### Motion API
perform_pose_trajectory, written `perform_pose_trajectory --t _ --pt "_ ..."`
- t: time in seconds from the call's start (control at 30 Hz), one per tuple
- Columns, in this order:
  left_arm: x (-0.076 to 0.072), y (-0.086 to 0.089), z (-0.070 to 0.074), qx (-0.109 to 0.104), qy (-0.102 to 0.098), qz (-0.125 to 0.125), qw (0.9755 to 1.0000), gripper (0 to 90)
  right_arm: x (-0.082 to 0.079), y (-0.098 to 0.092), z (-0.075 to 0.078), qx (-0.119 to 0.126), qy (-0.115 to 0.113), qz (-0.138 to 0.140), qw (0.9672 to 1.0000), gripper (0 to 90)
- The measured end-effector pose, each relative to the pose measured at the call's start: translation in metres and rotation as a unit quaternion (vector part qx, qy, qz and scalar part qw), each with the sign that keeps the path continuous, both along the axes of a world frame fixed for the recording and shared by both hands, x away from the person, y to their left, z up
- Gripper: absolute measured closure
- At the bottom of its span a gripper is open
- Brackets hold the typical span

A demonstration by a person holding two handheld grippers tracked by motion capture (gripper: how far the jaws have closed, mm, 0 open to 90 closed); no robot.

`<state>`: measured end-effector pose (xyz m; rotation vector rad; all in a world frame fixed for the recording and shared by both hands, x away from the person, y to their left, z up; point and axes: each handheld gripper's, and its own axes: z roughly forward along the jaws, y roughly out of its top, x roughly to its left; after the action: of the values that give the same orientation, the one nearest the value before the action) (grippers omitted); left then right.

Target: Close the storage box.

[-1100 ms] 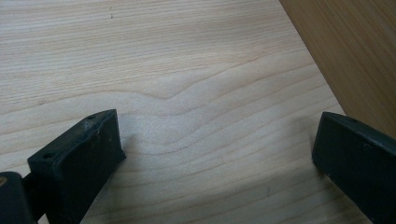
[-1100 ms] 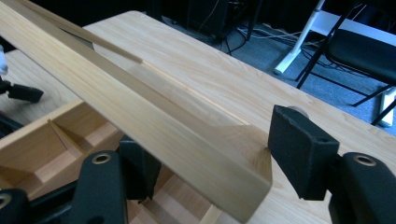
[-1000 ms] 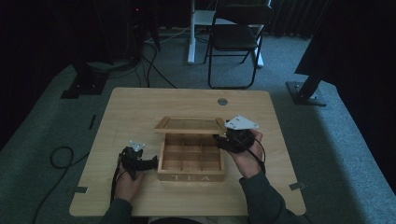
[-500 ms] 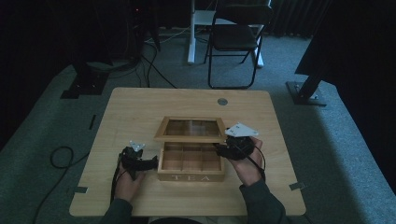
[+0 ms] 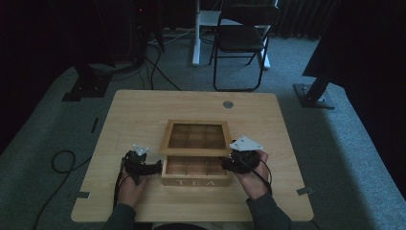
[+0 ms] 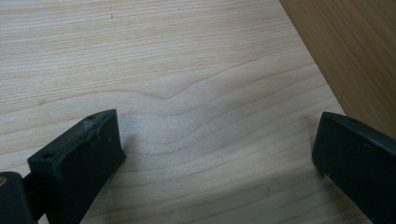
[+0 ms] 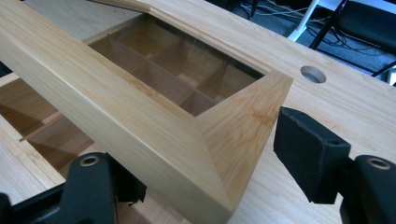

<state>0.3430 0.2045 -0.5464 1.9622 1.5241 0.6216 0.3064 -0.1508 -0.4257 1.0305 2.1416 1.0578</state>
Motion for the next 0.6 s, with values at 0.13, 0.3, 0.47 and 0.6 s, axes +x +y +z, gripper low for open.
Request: perform_pose_trajectory --t 0.13,0.3,0.47,0.6 --pt "0.0 0.0 0.0 -0.001 0.0 0.001 1.0 1.6 -0.002 -0.002 -0.003 0.0 0.002 0.001 1.0 31.6" --pt "0.0 0.0 0.0 -0.003 -0.001 0.002 1.0 1.6 -0.005 -0.003 -0.008 0.001 0.008 0.003 1.0 32.5" --pt "0.001 0.0 0.0 -0.001 0.001 0.0 1.0 1.6 -0.006 -0.004 -0.011 0.002 0.01 0.005 0.9999 32.8" --pt "0.001 0.0 0.0 -0.001 0.001 0.0 1.0 1.6 -0.007 -0.004 -0.013 0.001 0.012 0.006 0.9999 32.9"
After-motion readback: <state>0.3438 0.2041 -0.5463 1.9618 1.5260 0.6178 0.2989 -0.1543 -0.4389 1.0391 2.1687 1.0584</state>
